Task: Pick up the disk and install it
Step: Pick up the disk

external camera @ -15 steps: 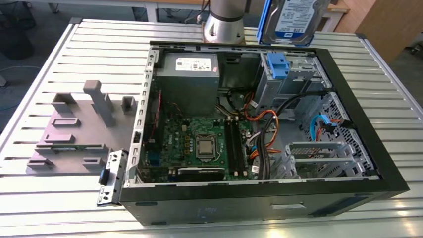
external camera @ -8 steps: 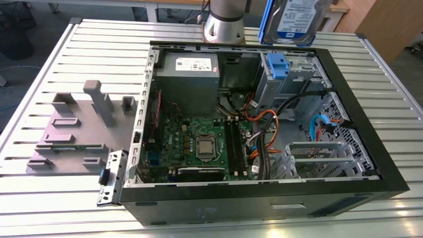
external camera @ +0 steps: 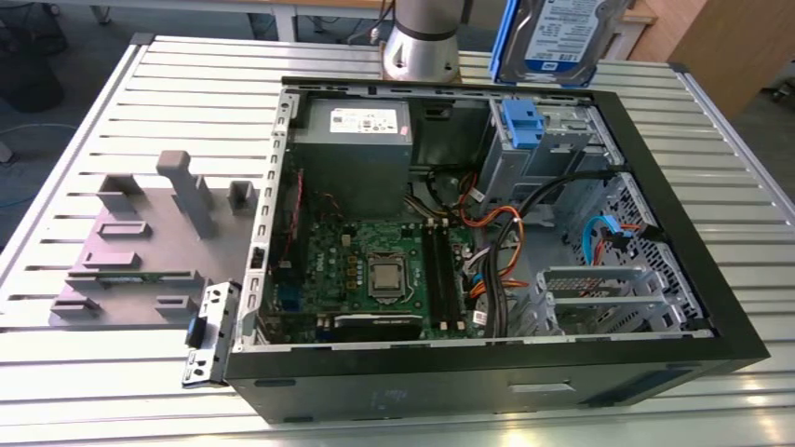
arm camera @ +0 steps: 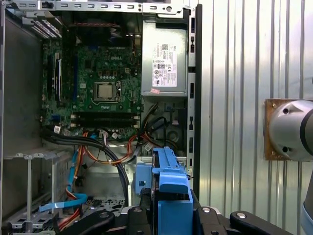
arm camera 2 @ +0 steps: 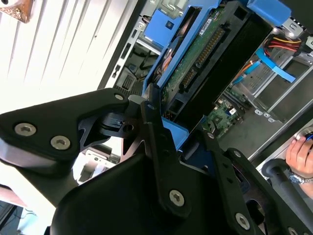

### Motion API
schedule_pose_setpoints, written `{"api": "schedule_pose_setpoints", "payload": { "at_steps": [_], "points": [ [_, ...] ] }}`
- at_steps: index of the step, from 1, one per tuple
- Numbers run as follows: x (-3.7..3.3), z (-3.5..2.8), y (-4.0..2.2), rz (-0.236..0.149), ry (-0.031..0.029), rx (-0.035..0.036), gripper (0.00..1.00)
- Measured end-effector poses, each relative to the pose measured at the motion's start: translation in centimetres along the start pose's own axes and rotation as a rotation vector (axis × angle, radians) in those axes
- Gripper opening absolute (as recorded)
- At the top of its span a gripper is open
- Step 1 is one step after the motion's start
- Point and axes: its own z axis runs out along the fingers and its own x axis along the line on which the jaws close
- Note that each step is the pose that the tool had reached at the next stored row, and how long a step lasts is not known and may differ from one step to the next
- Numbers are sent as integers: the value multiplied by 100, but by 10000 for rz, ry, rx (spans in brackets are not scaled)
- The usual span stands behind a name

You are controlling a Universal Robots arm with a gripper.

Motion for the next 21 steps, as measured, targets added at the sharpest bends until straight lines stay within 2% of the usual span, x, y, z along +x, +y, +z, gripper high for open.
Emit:
{"api": "schedule_pose_setpoints", "payload": {
  "at_steps": [21],
  "points": [
    [0,0,-97,0,0,0,37]
  ]
}}
